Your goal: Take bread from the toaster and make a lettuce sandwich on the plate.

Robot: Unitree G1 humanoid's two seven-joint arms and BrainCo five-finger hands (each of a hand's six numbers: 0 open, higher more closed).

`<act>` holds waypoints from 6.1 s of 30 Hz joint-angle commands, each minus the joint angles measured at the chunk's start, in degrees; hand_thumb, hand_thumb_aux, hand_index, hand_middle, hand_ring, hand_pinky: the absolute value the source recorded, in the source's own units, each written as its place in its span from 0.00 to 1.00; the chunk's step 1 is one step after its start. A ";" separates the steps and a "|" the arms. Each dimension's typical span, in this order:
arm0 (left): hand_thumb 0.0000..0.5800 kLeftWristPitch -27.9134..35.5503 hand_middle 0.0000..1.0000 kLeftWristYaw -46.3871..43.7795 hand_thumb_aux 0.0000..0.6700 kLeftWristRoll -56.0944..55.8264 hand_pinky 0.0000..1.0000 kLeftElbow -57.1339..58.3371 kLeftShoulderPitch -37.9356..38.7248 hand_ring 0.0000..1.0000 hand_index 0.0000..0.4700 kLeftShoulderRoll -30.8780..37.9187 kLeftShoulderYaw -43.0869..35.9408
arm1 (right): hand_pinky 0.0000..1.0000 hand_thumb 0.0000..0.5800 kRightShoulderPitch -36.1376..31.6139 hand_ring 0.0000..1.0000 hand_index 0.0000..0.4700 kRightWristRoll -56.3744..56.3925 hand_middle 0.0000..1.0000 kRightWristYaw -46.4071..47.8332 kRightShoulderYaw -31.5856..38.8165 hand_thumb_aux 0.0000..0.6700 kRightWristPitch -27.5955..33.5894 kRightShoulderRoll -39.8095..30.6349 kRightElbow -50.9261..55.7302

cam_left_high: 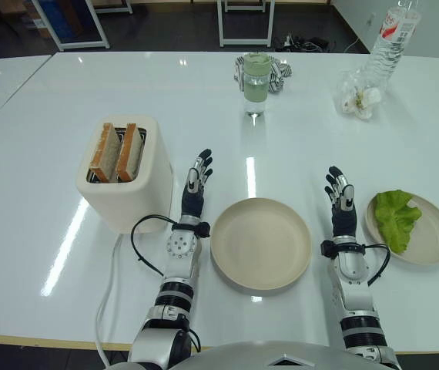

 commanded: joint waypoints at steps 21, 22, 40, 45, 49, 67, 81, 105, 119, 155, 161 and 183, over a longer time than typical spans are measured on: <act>0.00 20.22 0.00 -2.91 0.00 -1.23 0.00 -53.91 13.84 0.00 0.00 7.05 -0.03 | 0.00 0.00 1.12 0.00 0.00 -1.42 0.00 -1.74 0.10 0.00 -0.19 0.64 -0.96; 0.00 21.58 0.00 -3.03 0.00 -1.66 0.00 -56.72 14.39 0.00 0.00 8.44 1.69 | 0.00 0.00 1.40 0.00 0.00 -1.24 0.00 -1.54 0.13 0.00 0.18 0.64 -1.29; 0.00 29.75 0.00 13.33 0.00 32.87 0.00 -37.95 14.26 0.00 0.00 30.79 16.81 | 0.00 0.00 2.17 0.00 0.00 -0.75 0.00 -0.32 -0.59 0.00 2.11 0.40 -3.06; 0.14 31.22 0.00 13.94 0.07 34.40 0.00 -35.35 12.55 0.00 0.07 31.68 15.25 | 0.00 0.00 2.47 0.00 0.00 -0.80 0.00 -0.27 -0.53 0.00 2.62 0.55 -3.40; 0.17 32.16 0.00 13.66 0.09 34.49 0.00 -34.25 11.90 0.00 0.09 32.33 13.90 | 0.00 0.00 2.71 0.00 0.00 -0.85 0.00 -0.31 -0.52 0.00 2.79 0.64 -3.50; 0.80 33.67 0.00 12.55 0.55 34.47 0.00 -32.39 15.31 0.00 0.55 32.78 11.48 | 0.00 0.00 3.31 0.00 0.00 -0.64 0.00 -0.09 -1.34 0.00 3.62 0.31 -4.39; 1.00 27.69 0.00 18.29 1.00 36.38 0.00 -34.94 15.86 0.00 1.00 33.67 10.17 | 0.00 0.00 3.76 0.00 0.00 -0.78 0.00 -0.35 -1.34 0.00 3.90 0.56 -4.38; 1.00 2.46 1.00 43.94 1.00 44.78 1.00 -50.26 9.21 1.00 1.00 29.05 10.40 | 0.00 0.00 3.30 0.00 0.00 -1.35 0.00 -0.60 -0.24 0.00 3.77 1.46 -1.89; 1.00 4.67 1.00 22.20 1.00 20.48 1.00 -52.28 12.43 1.00 1.00 13.84 -11.38 | 0.00 0.00 2.59 0.00 0.00 -0.70 0.00 -1.06 -2.03 0.00 4.16 0.27 -2.27; 1.00 23.38 1.00 5.52 1.00 16.96 1.00 -35.11 24.68 1.00 1.00 7.19 -23.93 | 0.00 0.00 3.39 0.00 0.00 -0.51 0.00 -1.51 -4.11 0.00 5.07 -0.35 -3.99; 0.99 21.10 1.00 8.64 0.91 26.17 1.00 -32.78 22.75 1.00 0.91 10.08 -25.26 | 0.00 0.00 3.57 0.00 0.00 -0.58 0.00 -1.48 -3.99 0.00 5.30 -0.30 -4.41; 0.00 17.65 0.00 21.75 0.00 40.18 0.00 -44.67 21.51 0.00 0.00 17.88 -18.50 | 0.00 0.00 4.39 0.00 0.00 -3.47 0.00 -2.17 -3.25 0.00 4.42 -1.23 -7.04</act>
